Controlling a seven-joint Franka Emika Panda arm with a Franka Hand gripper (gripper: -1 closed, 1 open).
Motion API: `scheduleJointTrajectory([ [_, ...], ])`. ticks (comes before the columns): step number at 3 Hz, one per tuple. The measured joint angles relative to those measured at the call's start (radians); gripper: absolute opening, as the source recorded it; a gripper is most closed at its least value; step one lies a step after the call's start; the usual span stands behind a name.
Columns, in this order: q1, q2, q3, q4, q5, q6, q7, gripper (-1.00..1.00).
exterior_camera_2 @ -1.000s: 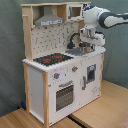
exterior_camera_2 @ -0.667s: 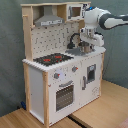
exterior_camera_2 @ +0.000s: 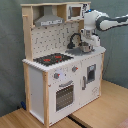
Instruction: Play with the kitchen
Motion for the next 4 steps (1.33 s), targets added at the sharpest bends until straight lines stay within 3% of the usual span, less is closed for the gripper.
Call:
scheduleJointTrajectory([
  [1,0.000,0.000,-0.067,-0.021,-0.002,0.075,-0.022,-1.00],
  [4,0.003,-0.065,-0.135,-0.072,0.008,0.268,-0.236,-1.00],
])
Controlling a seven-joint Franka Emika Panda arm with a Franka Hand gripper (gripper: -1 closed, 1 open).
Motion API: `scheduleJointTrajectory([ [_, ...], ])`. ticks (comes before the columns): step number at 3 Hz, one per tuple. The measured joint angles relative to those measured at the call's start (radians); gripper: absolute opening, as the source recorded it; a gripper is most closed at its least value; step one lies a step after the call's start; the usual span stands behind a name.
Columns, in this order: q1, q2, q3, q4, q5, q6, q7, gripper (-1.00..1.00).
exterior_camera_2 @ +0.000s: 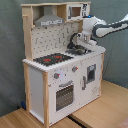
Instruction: Play with the kitchen
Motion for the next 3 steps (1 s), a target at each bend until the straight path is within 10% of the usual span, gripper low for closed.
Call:
scheduleJointTrajectory([
  [2,0.000,-0.006,-0.031,-0.010,0.029,0.075,-0.136,-1.00],
  [3,0.001,-0.008,-0.034,-0.009,0.029,0.085,-0.140,1.00],
])
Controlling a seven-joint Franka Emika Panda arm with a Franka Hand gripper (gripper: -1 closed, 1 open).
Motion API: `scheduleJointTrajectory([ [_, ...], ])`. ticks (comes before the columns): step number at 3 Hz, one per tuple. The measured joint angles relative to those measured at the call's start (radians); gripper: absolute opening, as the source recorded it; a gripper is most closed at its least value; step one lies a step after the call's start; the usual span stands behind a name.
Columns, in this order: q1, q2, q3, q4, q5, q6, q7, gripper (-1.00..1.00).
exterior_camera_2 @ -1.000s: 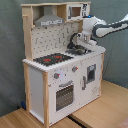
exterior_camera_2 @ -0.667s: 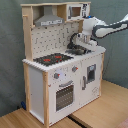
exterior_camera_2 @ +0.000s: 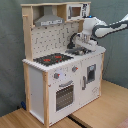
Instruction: Play with the kitchen
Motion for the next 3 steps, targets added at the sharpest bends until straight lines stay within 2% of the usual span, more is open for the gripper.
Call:
scheduleJointTrajectory([
  [1,0.000,-0.007,-0.009,0.005,0.006,0.025,-0.013,1.00],
  [2,0.068,-0.011,0.004,0.045,0.072,0.011,0.004,1.00],
  [3,0.080,-0.008,0.041,0.072,0.097,-0.054,0.060,1.00],
])
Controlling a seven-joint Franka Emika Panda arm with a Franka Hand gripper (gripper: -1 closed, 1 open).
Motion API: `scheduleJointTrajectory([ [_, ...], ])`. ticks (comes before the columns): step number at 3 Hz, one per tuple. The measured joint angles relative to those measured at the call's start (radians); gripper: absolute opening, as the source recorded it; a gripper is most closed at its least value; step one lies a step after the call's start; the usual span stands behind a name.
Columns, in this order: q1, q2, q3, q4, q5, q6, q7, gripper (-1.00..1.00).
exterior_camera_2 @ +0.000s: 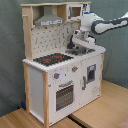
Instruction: Play with the kitchen
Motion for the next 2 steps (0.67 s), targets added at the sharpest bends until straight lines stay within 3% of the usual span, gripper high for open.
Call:
scheduleJointTrajectory([
  [2,0.000,0.013,0.043,0.058,0.007,-0.174,0.090,1.00],
])
